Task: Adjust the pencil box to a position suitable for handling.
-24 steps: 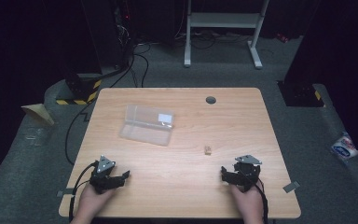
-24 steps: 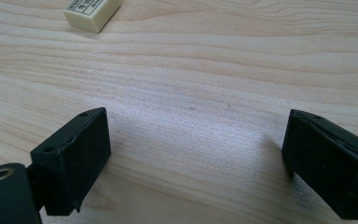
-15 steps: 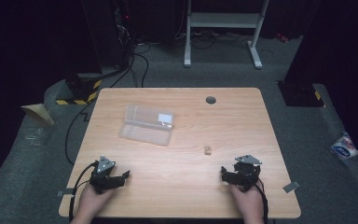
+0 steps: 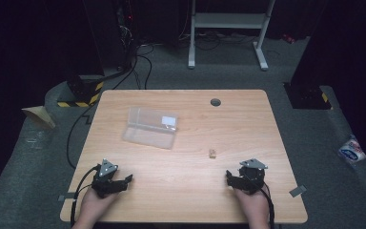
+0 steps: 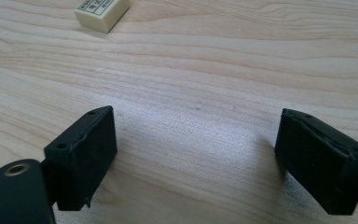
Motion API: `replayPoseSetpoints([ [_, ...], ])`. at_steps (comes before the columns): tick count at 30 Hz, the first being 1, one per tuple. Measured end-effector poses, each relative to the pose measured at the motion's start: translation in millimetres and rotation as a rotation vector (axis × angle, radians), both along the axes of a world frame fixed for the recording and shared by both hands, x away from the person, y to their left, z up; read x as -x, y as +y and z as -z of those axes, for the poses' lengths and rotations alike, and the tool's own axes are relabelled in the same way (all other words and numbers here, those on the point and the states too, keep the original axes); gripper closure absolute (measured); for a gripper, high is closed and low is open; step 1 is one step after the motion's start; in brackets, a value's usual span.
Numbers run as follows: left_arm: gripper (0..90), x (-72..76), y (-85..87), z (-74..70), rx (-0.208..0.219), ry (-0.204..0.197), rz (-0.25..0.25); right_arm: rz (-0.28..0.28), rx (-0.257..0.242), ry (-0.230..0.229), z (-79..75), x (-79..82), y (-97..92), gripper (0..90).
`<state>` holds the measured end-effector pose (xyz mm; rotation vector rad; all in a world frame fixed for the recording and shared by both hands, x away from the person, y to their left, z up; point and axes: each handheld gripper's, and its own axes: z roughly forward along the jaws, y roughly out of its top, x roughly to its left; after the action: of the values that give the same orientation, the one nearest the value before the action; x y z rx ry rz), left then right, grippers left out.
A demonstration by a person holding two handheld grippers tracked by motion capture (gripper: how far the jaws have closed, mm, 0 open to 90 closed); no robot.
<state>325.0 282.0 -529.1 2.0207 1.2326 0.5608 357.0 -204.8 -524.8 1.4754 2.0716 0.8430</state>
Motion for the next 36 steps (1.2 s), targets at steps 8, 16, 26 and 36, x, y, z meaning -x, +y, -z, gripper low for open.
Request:
replayPoseSetpoints([
  [8,24.8,0.1,-0.2,0.1,0.003,0.001,-0.002,-0.015,0.002,-0.024,-1.0,4.4,-1.7,22.6],
  [16,24.7,0.0,-0.1,0.0,0.004,0.002,-0.001,-0.044,-0.049,-0.1,-15.2,9.9,9.7,34.0],
  [26,24.7,-0.6,0.2,-0.1,0.001,0.003,0.011,-0.135,-0.077,-0.143,-36.8,-8.9,64.7,39.9],
  [36,24.5,-0.7,0.3,-0.2,0.001,0.004,0.016,-0.209,-0.093,-0.136,-44.3,-39.1,130.0,42.0],
])
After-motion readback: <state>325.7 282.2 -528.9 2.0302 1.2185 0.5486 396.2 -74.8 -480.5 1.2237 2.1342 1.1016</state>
